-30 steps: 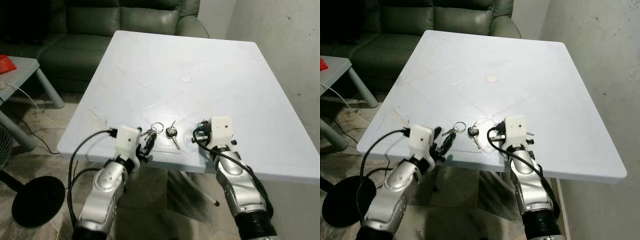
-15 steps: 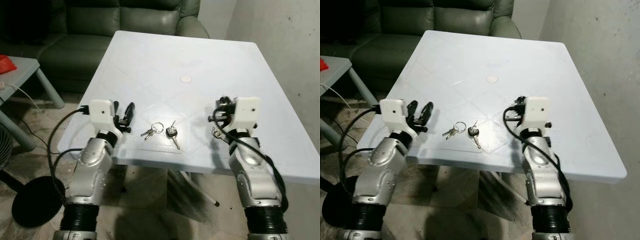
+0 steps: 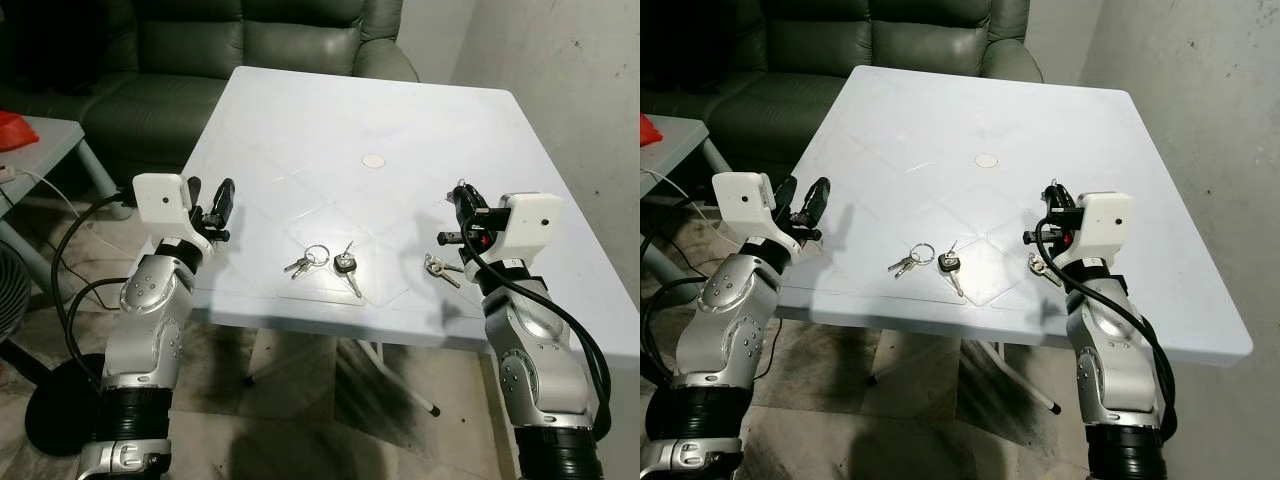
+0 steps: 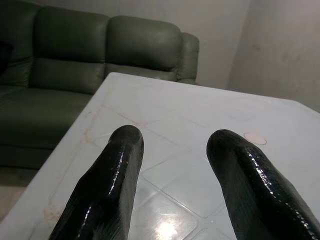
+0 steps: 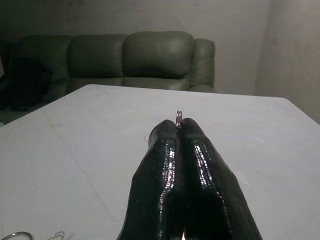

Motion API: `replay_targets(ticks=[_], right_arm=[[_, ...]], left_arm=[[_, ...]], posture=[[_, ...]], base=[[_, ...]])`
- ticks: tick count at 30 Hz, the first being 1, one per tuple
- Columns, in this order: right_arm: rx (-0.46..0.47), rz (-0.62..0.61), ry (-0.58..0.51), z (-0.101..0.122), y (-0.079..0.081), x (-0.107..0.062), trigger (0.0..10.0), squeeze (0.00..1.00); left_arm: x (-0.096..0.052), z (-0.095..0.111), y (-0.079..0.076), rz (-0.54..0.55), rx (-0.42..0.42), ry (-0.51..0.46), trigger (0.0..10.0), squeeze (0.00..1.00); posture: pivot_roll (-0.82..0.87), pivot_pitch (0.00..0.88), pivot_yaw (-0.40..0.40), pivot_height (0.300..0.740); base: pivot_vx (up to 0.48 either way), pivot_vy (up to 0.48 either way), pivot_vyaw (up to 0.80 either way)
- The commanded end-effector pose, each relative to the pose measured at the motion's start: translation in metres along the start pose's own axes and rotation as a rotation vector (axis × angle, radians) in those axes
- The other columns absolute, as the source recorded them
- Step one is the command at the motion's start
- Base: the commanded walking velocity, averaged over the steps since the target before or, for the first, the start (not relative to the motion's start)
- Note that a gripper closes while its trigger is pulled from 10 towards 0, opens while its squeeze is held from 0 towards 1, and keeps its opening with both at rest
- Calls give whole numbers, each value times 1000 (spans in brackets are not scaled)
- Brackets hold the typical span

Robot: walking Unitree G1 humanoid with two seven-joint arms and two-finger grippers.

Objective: Hang keys on a hook

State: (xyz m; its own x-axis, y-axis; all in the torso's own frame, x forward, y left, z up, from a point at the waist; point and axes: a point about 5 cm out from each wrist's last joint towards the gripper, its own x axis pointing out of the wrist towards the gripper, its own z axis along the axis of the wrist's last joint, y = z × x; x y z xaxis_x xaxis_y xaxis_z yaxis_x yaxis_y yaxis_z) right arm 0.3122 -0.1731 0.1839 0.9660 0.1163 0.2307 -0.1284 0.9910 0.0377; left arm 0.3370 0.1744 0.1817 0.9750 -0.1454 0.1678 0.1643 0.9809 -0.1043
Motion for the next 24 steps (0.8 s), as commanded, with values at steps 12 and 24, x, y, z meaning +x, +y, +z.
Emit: replay_targets(ticks=[12, 24], right_arm=[[1, -13, -6, 5, -4, 6, 10000, 0], [0, -2, -8, 6, -3, 9, 10000, 0]], left_arm=[[13, 3, 9, 35, -13, 27, 10000, 0], [15, 5, 9, 17, -44, 11, 10000, 0]], posture=[[-78, 26, -14, 740], [-71, 29, -16, 740]], base=[[0, 0, -745], [0, 43, -744]])
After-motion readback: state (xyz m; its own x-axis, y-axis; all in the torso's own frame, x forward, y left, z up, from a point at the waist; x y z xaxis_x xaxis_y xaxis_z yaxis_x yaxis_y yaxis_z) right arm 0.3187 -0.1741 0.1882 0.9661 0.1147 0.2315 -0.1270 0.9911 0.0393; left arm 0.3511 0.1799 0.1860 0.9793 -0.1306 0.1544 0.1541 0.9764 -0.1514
